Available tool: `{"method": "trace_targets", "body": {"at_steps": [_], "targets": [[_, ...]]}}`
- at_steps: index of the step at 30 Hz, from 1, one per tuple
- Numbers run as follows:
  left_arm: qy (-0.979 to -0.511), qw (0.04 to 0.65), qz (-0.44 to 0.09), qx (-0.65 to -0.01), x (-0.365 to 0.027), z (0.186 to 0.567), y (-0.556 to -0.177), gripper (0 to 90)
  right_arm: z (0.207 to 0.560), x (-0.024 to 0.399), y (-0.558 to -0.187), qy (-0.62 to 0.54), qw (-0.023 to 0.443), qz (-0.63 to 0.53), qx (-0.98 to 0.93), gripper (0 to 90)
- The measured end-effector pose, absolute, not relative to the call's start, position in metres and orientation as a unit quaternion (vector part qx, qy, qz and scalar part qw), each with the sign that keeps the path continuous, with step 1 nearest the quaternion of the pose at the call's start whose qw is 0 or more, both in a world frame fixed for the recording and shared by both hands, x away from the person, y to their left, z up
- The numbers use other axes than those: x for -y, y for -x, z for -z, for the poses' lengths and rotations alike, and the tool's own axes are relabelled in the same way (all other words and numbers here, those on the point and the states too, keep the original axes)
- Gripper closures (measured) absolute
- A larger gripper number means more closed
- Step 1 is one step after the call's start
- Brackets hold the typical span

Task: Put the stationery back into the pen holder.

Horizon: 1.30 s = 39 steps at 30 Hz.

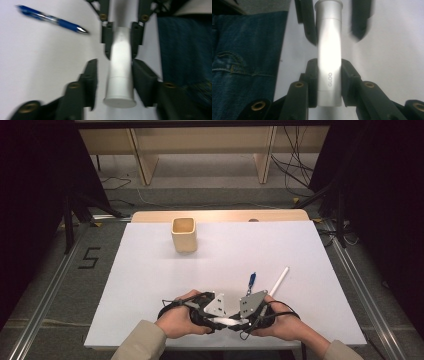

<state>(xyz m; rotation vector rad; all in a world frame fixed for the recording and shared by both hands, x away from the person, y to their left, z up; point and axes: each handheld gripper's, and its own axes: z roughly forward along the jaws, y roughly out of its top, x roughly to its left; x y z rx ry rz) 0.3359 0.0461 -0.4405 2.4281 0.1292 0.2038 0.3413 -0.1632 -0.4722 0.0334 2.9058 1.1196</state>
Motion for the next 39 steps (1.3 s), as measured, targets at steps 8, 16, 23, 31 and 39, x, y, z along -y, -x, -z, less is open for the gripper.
{"method": "trace_targets", "body": {"at_steps": [8,16,23,31,39], "targets": [[-0.852,0.455,-0.152,-0.211,-0.091,0.426,-0.351,19.1,0.464,0.183,-0.361,-0.144,0.099,-0.441,-0.880,71.6],[-0.783,0.519,-0.123,-0.321,-0.102,0.443,-0.356,26.8,0.467,0.191,-0.366,-0.222,0.135,-0.540,-0.801,71.5],[-0.746,0.561,-0.084,-0.349,-0.086,0.444,-0.355,31.8,0.471,0.178,-0.364,-0.217,0.135,-0.547,-0.797,71.5],[-0.722,0.574,-0.049,-0.383,-0.077,0.449,-0.360,36.8,0.472,0.169,-0.361,-0.208,0.135,-0.549,-0.798,71.5],[-0.692,0.590,-0.016,-0.416,-0.074,0.456,-0.362,41.8,0.473,0.167,-0.361,-0.208,0.142,-0.541,-0.802,71.5]]}}
